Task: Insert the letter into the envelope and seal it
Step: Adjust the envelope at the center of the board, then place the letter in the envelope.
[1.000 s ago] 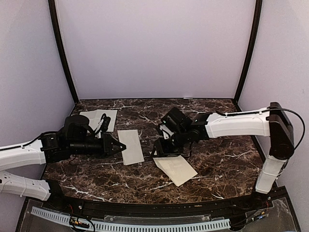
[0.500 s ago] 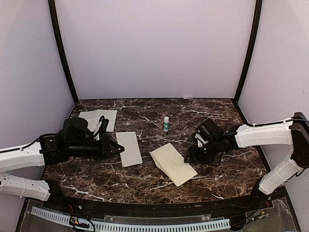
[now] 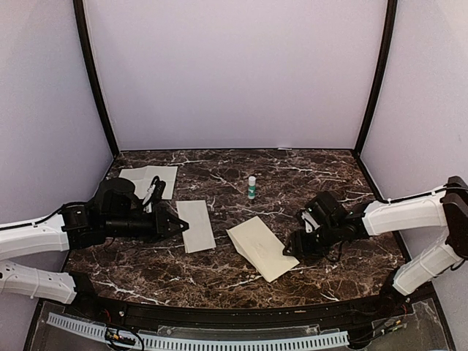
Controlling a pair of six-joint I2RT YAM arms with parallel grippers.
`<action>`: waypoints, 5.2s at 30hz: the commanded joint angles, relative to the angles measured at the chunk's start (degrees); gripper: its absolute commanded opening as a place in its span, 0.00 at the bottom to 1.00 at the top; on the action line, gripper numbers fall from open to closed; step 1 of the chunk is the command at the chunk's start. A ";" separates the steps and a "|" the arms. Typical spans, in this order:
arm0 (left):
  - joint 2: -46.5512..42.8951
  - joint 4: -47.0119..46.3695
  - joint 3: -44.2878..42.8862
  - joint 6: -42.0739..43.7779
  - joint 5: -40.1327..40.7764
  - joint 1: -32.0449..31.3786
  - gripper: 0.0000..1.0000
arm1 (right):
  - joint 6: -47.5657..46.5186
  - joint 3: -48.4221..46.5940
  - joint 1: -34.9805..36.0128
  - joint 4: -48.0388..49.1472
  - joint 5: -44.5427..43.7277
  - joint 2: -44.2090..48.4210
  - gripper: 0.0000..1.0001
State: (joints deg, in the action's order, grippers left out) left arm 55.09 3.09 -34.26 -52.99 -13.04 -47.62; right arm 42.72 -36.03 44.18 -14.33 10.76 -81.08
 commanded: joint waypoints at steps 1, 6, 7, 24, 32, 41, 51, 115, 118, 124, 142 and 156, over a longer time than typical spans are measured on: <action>0.37 -1.14 -1.22 -0.05 -0.34 0.42 0.00 | 0.71 0.99 -0.33 3.67 1.53 0.34 0.61; 0.78 -1.48 -1.43 -0.01 -0.55 0.42 0.00 | 1.21 2.22 -0.26 5.20 4.15 -0.27 0.61; 0.91 -1.54 -1.42 -0.01 -0.58 0.42 0.00 | 1.40 2.52 -0.24 5.53 4.66 -0.33 0.61; 2.12 -2.90 -1.44 -0.41 -1.74 0.42 0.00 | 4.92 1.98 5.92 9.16 7.35 -3.96 0.60; 2.08 -2.92 -1.30 -0.61 -2.49 0.43 0.00 | 6.51 0.52 8.74 11.64 7.38 -6.15 0.60; 4.87 -8.25 -2.14 -1.02 -6.65 0.34 0.00 | 6.59 -0.59 8.81 7.58 2.34 1.43 0.63; 16.56 -13.20 -8.03 -2.14 -9.83 -3.33 0.00 | 7.66 1.80 6.60 3.56 -4.78 13.73 0.70; 38.68 -11.34 -6.89 3.44 -8.51 1.39 0.00 | 7.22 -0.07 4.42 16.58 -1.81 -1.55 0.62; 39.46 -10.02 -8.03 4.83 -8.61 1.39 0.00 | 7.01 -0.52 4.42 17.00 -1.33 -2.52 0.62; 40.43 -9.82 -9.33 6.63 -8.86 1.38 0.00 | 6.76 -1.68 4.51 17.81 -0.76 -4.81 0.62; 40.61 -9.95 -10.13 13.68 -8.00 1.38 0.00 | 7.01 -4.02 5.42 20.10 1.04 -10.57 0.60; 41.56 -9.28 -11.89 17.35 -7.82 1.30 0.00 | 6.96 -5.19 5.63 20.30 1.52 -12.67 0.59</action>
State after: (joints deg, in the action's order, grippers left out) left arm 95.79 -7.16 -44.25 -37.41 -21.02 -46.48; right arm 49.84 -39.99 49.30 4.78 11.97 -92.60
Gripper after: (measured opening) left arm 0.006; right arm 0.592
